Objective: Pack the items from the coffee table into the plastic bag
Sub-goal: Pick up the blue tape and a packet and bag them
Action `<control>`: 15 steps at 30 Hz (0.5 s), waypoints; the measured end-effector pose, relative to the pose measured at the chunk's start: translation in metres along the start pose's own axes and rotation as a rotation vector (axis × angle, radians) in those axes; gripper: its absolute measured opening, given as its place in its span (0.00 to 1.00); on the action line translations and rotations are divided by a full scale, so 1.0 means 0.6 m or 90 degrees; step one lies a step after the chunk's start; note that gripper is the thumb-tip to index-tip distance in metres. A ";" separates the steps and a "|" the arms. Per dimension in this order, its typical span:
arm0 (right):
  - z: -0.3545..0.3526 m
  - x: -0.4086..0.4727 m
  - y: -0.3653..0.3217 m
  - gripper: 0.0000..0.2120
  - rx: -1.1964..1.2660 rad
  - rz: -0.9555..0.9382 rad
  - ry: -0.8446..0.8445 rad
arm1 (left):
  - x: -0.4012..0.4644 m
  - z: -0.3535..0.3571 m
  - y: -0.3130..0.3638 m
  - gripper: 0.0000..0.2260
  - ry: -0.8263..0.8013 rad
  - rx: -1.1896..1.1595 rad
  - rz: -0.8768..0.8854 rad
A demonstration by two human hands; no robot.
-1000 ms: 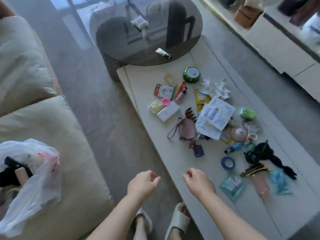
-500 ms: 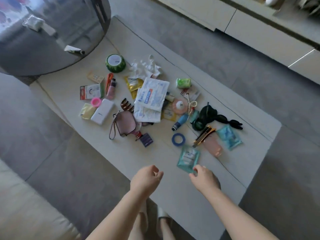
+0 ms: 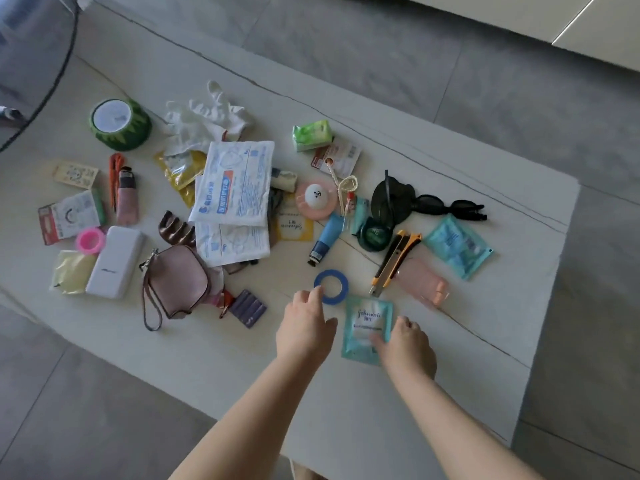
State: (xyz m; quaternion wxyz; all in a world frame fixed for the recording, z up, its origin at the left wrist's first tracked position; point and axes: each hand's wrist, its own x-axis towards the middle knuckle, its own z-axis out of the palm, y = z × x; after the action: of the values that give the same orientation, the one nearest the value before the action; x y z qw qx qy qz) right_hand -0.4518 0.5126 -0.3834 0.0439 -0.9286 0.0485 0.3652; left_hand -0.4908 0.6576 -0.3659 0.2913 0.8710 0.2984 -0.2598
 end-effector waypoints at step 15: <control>0.039 0.017 -0.013 0.20 0.215 0.097 0.005 | 0.078 0.025 0.019 0.37 0.014 0.187 0.046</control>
State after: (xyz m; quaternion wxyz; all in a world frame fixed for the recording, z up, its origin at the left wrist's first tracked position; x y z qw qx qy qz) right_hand -0.4590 0.5224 -0.4071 0.1714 -0.9031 0.1794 0.3504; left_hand -0.4553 0.6576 -0.4018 0.1667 0.9171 0.2289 -0.2807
